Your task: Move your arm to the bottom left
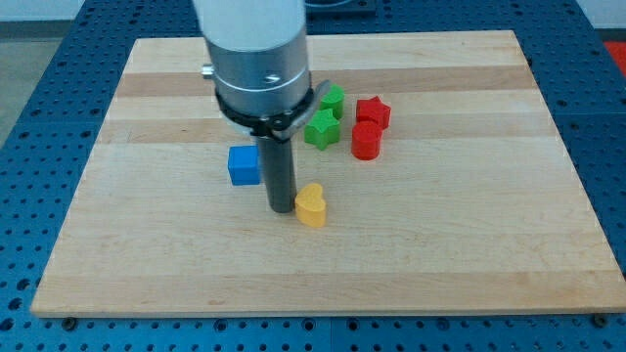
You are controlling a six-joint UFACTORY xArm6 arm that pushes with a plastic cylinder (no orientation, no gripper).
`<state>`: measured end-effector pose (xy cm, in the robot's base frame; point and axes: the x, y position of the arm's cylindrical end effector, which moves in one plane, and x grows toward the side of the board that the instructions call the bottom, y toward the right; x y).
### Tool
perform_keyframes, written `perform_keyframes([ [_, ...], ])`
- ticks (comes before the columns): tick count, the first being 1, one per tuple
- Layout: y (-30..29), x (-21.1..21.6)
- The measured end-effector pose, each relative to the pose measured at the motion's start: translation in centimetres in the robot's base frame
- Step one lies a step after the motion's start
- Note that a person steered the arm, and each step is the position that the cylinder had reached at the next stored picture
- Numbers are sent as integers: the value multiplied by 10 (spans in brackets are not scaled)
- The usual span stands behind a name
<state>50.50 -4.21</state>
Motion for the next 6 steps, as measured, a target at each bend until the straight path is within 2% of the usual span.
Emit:
perform_keyframes([
  [2,57,1],
  [4,83,36],
  [6,139,37],
])
